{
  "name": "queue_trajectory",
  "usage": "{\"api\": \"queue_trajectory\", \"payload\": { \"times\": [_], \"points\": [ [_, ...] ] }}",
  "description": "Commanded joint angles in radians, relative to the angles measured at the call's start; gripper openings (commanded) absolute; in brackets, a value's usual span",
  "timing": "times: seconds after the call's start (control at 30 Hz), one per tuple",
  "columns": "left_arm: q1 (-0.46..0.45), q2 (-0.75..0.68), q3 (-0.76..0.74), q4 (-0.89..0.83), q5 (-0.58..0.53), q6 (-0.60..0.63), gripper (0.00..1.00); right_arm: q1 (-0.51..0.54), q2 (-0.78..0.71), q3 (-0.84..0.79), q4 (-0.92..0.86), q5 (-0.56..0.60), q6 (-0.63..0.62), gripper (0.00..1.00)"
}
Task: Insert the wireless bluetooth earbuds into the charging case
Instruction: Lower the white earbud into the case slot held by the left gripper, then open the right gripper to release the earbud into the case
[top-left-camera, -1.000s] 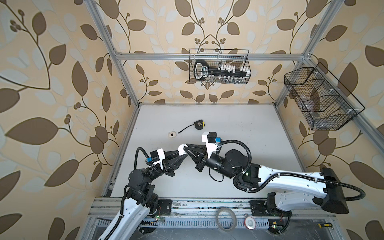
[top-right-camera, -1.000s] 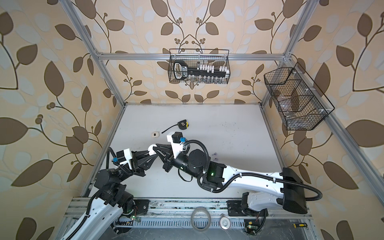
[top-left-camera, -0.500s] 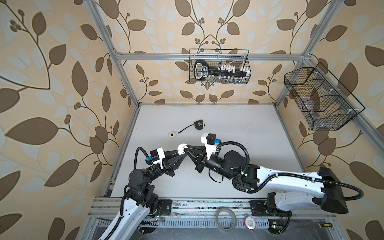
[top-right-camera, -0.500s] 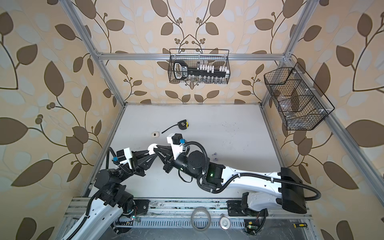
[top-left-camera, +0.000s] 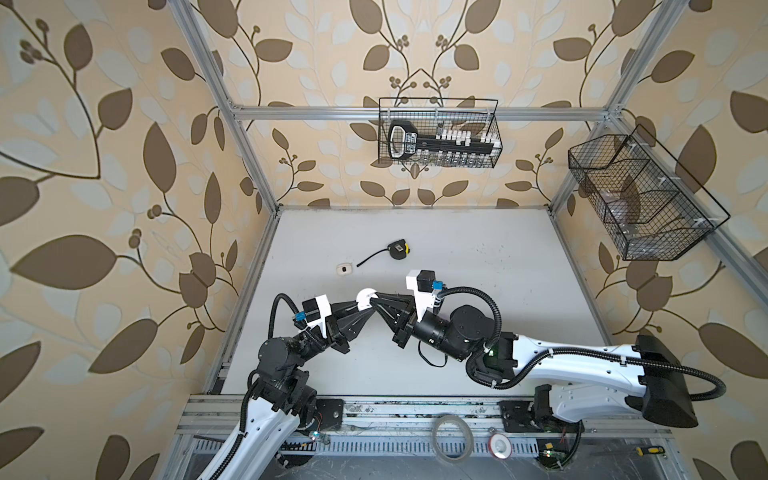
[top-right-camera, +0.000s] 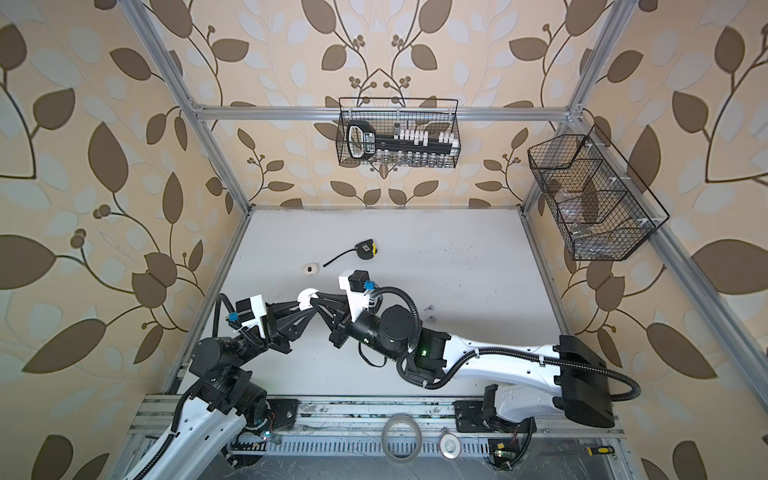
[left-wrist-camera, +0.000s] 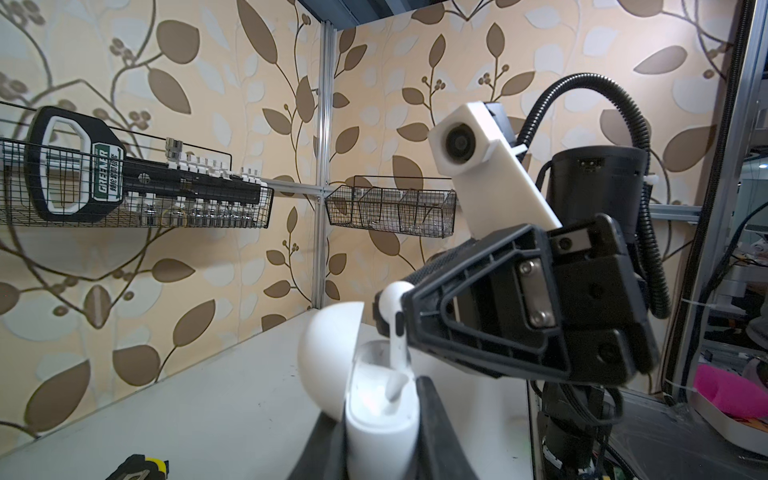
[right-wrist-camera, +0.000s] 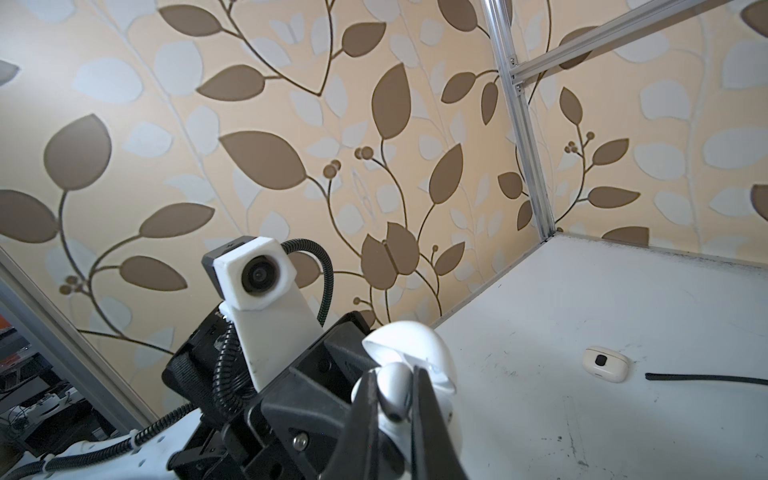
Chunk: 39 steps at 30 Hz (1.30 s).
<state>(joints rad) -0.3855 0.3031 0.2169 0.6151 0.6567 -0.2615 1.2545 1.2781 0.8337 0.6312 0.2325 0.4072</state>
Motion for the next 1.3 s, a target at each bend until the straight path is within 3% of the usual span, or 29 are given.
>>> {"api": "queue_trajectory", "payload": {
  "times": [0.0,0.27,0.53,0.83,1.0,1.17,1.27],
  "points": [
    [-0.003,-0.020,0.030,0.106,0.004,-0.005,0.00,0.003,-0.004,-0.046,-0.016,0.007,0.008,0.11],
    [-0.003,-0.017,0.029,0.129,0.049,-0.005,0.00,0.003,0.010,-0.036,-0.024,0.004,0.004,0.13],
    [-0.003,-0.011,0.029,0.127,0.048,0.001,0.00,0.005,-0.009,-0.048,-0.025,0.003,-0.001,0.37],
    [-0.003,-0.010,0.033,0.110,0.050,0.018,0.00,0.005,-0.073,-0.046,-0.059,0.013,-0.027,0.41],
    [-0.003,0.002,0.048,0.049,0.084,0.084,0.00,0.008,-0.168,-0.062,-0.089,0.020,-0.054,0.49],
    [-0.003,0.012,0.074,-0.092,0.079,0.213,0.00,-0.003,-0.270,-0.040,-0.217,0.143,-0.068,0.56],
    [-0.003,0.019,0.090,-0.191,-0.001,0.279,0.00,-0.071,-0.292,0.000,-0.411,0.244,0.058,0.54]
  ]
}}
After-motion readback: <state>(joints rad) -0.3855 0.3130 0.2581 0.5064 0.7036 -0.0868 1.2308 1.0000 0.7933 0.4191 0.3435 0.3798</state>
